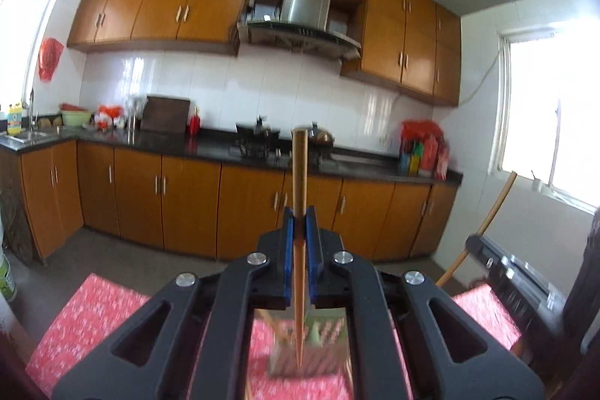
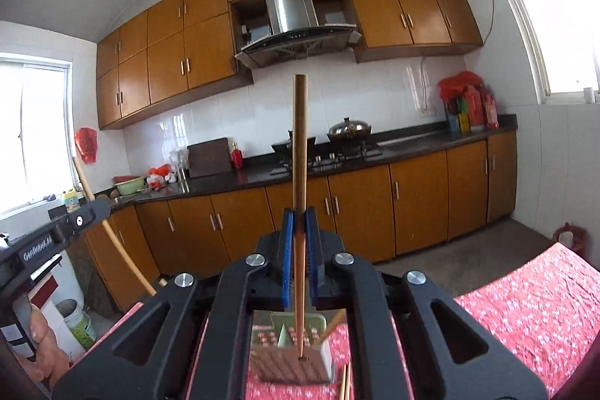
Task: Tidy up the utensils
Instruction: 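Lower the chopstick into the holder and open the right gripper, then move the right gripper back to a loose chopstick and close on it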
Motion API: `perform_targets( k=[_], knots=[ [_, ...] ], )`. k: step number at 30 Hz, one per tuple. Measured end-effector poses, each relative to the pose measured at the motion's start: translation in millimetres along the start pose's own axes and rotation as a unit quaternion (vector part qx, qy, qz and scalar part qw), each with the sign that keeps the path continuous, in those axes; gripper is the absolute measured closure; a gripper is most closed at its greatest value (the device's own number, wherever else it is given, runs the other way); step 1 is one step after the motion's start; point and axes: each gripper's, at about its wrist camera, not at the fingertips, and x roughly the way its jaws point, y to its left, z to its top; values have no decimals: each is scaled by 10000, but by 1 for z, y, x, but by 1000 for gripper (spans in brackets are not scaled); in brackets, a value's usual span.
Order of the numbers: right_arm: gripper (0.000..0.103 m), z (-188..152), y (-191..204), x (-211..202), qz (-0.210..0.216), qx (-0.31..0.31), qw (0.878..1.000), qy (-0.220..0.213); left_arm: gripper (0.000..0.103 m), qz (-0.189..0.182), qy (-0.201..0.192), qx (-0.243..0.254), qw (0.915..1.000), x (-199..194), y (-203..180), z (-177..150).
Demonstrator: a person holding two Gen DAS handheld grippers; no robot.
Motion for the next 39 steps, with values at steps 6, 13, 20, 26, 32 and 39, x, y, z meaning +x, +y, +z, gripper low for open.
perform_targets(
  k=[6,13,20,26,32,39],
  knots=[
    [95,-15,-5,37,-98,57,9999,-11,96,225,-178,-225,9993,44,-3,-6],
    [95,-44,-14,65,-99,140,9987,481,96,220,294,-336,9988,93,6,-42],
    [84,-45,-16,55,-73,162,9975,682,80,304,699,-407,9963,95,23,-58],
    [72,-32,-23,25,-239,158,9981,542,73,455,653,-432,9959,58,40,-51],
    [70,-55,-39,-15,-529,164,9945,890,65,711,891,-398,9927,5,68,-75],
    [70,-155,-58,-4,-574,268,9645,2565,64,859,2014,-104,9757,-12,97,-163]
  ],
)
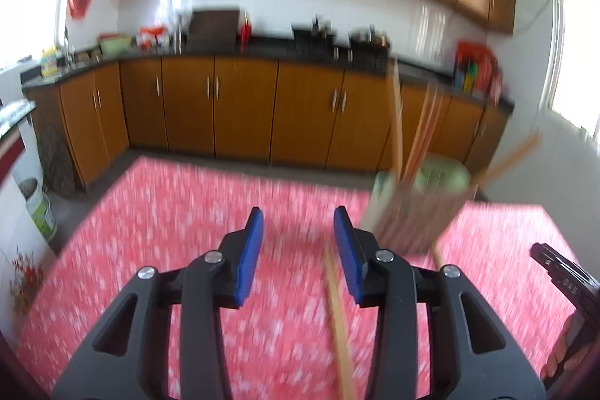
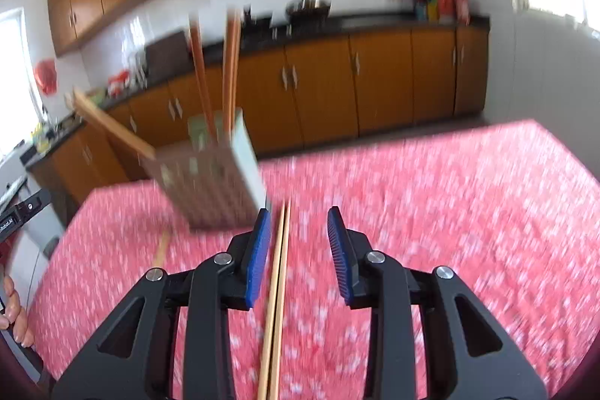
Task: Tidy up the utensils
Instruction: 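Move the right gripper back to a loose chopstick and close on it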
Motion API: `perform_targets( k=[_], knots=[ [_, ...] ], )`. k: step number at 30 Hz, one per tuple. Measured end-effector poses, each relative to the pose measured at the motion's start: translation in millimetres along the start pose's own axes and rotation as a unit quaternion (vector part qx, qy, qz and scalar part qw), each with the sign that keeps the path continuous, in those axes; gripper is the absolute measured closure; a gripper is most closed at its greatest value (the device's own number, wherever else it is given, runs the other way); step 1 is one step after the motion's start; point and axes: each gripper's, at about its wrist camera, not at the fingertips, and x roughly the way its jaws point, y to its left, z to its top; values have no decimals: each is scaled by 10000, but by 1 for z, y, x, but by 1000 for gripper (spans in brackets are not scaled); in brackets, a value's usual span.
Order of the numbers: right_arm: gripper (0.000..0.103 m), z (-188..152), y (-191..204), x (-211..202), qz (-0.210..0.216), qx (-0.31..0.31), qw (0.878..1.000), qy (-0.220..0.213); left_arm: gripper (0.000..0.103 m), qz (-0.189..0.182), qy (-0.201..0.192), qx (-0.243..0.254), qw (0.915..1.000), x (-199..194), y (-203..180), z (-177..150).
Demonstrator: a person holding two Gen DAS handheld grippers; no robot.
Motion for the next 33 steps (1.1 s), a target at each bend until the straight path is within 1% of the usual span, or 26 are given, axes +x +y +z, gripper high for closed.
perform_targets(
  k=[2,3,4,5,8,11,13,15,16,17,19,21,24,27,29,31,33],
  knots=[
    [73,-21,3,17,94,-48,9991,408,64,-98,396,36,9992,12,5,-27],
    [77,-32,6,27,126,-105,9977,655,64,-140,556,59,9983,16,5,-39],
    [80,-40,8,32,138,-131,9968,773,64,-175,651,71,9977,19,5,-46],
    [80,-48,11,39,153,-159,9957,903,64,-221,756,91,9969,22,5,-54],
    [80,-61,18,51,116,-270,9934,1110,64,-323,963,131,9947,28,3,-69],
    [83,-68,27,59,56,-385,9914,1248,64,-372,1110,154,9930,32,0,-83],
    [84,-72,25,60,8,-418,9919,1197,64,-409,1211,137,9917,35,-2,-89],
    [86,-72,23,63,-98,-439,9913,1238,64,-444,1289,134,9906,38,-4,-90],
    [91,-73,20,65,-153,-429,9909,1270,64,-476,1327,134,9899,39,-5,-91],
    [93,-73,19,64,-220,-453,9912,1222,64,-523,1362,134,9892,40,-6,-93],
    [94,-70,12,64,-348,-461,9911,1203,64,-603,1422,146,9879,42,-9,-95],
    [95,-67,4,66,-567,-369,9909,1166,68,-710,1509,178,9858,44,-12,-98],
    [95,-63,-13,64,-749,-23,9909,1117,73,-811,1614,267,9832,47,-18,-102],
    [95,-62,-23,64,-771,84,9907,1114,79,-873,1721,461,9801,49,-27,-110],
    [95,-62,-26,62,-763,72,9909,1106,81,-890,1780,565,9784,52,-32,-114],
    [95,-63,-26,63,-767,45,9910,1098,82,-842,1851,671,9768,55,-36,-118],
    [95,-65,-28,64,-783,12,9910,1085,82,-723,1795,741,9783,55,-36,-119]
  ],
)
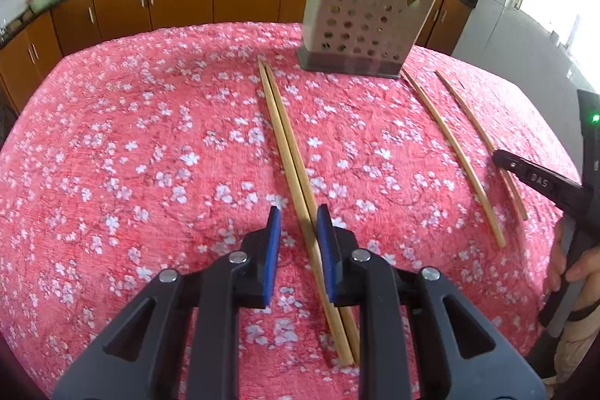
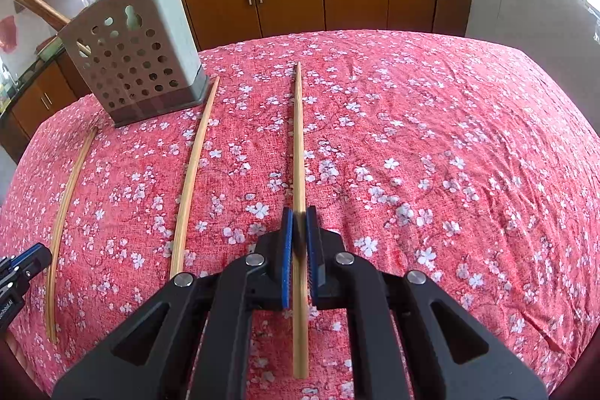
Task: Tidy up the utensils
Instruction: 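Move the right gripper back to a loose chopstick and close on it, then lift the chopstick off the table with the right gripper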
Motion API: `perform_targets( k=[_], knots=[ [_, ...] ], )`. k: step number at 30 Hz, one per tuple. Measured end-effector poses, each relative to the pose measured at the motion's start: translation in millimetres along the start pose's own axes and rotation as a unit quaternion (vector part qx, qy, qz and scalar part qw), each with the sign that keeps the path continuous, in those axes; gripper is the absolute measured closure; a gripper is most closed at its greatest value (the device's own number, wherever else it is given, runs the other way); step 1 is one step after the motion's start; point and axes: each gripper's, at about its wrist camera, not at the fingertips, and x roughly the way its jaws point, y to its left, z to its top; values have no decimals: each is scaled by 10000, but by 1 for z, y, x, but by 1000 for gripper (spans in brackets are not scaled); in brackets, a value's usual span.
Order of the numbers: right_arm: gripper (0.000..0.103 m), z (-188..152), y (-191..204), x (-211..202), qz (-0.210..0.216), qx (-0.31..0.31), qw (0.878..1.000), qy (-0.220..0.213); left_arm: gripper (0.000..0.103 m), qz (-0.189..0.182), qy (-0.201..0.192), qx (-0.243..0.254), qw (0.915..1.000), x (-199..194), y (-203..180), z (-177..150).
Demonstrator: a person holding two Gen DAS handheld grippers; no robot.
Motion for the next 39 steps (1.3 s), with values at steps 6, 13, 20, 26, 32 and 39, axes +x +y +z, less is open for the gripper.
perform_targets(
  k=[6,13,20,26,32,39],
  knots=[
    [95,-4,5,-5,-69,-137,9999,-26,83,331,81,-56,9994,5,9,3],
    [94,-9,22,-5,145,-412,9990,-16,91,563,50,-18,9984,12,5,10],
    [95,3,-1,1,-67,-168,9998,-47,94,822,-3,-681,9943,19,51,30],
    [95,3,-6,2,-91,-119,9999,-45,91,658,-130,-651,9956,19,56,27],
    [94,3,-7,4,29,-21,10000,-39,90,608,-137,-679,9957,18,54,27],
    [94,2,-11,0,-7,-49,10000,-39,90,476,-161,-801,9955,16,62,25]
  ],
)
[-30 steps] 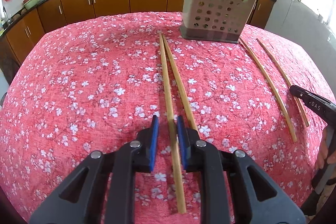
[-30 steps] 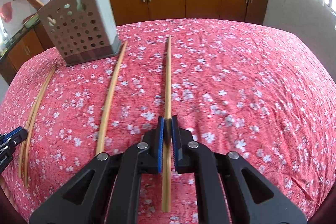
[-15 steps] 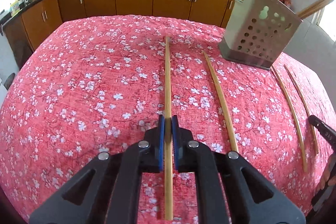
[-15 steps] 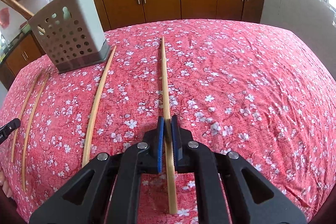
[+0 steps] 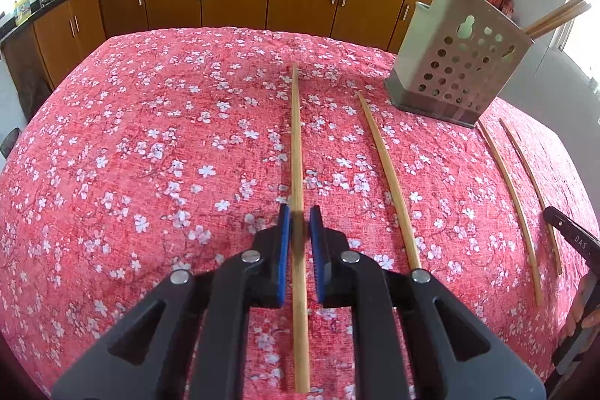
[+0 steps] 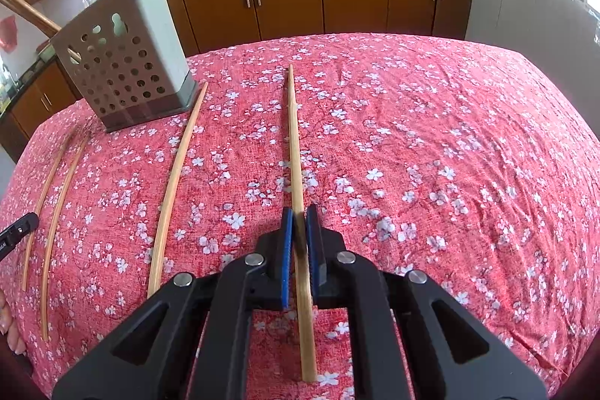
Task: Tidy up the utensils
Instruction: 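Lift the chopstick off the table with the right gripper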
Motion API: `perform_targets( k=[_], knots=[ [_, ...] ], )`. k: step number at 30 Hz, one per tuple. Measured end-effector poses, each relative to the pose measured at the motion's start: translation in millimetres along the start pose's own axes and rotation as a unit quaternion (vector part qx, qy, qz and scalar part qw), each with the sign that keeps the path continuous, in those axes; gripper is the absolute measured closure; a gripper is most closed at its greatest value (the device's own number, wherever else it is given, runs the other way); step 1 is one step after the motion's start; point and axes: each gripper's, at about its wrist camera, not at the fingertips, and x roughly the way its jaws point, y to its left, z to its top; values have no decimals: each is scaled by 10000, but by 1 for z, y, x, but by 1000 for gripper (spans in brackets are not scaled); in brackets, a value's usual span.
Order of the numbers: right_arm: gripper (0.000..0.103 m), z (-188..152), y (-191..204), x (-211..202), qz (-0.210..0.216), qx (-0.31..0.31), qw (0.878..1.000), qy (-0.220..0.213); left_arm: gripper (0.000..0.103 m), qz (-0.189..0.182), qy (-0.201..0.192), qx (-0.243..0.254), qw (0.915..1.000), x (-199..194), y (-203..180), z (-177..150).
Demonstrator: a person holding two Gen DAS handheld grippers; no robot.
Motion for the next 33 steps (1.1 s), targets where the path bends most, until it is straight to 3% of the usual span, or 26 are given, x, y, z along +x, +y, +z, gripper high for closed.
perform_targets(
  k=[23,33],
  knots=[
    [94,1,3,2,-33,-31,10000,3,90,-202,-13,-196,9996,-3,5,-1],
    [94,-7,2,-4,-89,-51,9999,1,90,115,11,92,9999,-8,-6,-11]
  ],
)
